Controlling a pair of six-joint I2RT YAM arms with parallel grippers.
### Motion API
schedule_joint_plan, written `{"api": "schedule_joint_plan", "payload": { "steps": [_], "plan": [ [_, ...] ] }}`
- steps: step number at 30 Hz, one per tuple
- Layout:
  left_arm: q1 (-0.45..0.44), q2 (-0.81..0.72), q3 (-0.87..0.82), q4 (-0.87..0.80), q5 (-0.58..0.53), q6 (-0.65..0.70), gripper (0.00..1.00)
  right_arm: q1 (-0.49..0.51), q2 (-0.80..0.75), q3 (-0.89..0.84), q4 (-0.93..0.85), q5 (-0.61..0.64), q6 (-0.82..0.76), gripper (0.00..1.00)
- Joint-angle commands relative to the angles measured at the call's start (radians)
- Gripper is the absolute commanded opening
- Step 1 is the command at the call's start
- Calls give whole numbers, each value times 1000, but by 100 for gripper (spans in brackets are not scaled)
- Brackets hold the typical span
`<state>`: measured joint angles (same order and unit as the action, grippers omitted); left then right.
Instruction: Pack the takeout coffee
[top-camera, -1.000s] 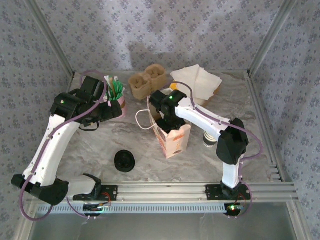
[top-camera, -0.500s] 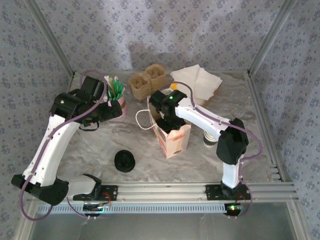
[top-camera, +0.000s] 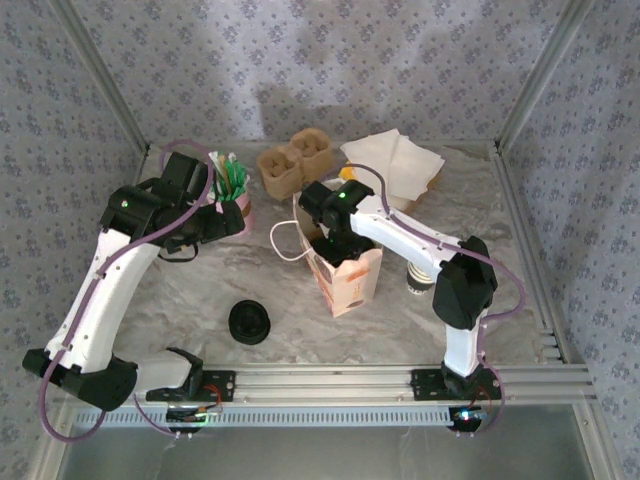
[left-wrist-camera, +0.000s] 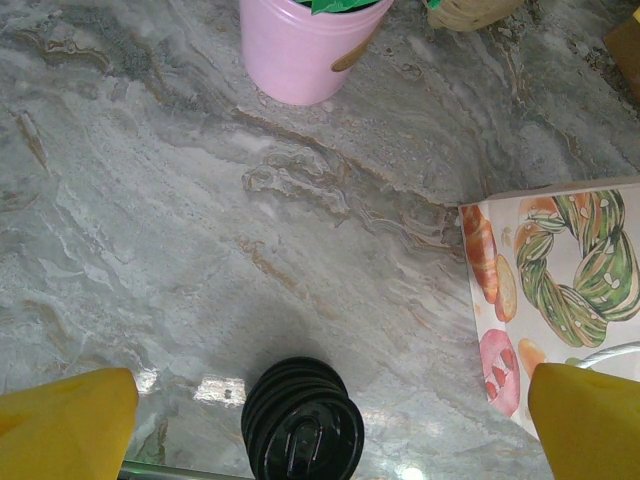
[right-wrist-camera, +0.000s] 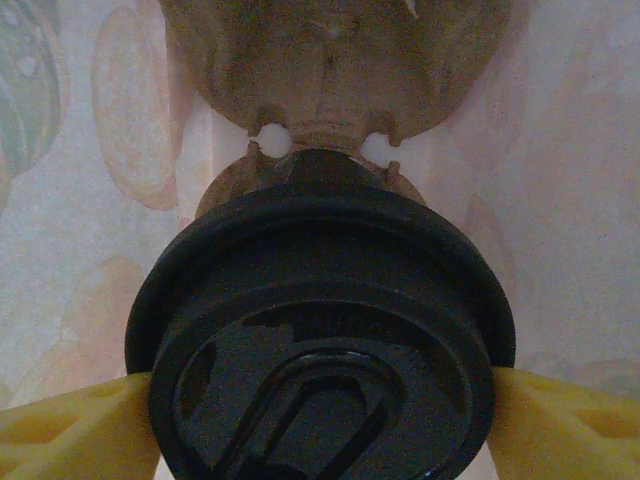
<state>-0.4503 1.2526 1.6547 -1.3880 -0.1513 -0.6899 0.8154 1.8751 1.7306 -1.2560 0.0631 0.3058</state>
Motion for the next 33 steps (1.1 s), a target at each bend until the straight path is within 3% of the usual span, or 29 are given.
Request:
{"api": "schedule_joint_plan", "payload": {
  "steps": [1,13,33],
  "plan": [
    [7,1,28,-16,-19,-2,100,-5,-10,11,-40,6,-7,87],
    [7,-4,30,-16,-23,-2,100,-2,-13,25,-49,9,-17,100],
    [7,-1,41,-20,-24,0,100,1,-23,46,-50,16,-14,100]
  ]
}}
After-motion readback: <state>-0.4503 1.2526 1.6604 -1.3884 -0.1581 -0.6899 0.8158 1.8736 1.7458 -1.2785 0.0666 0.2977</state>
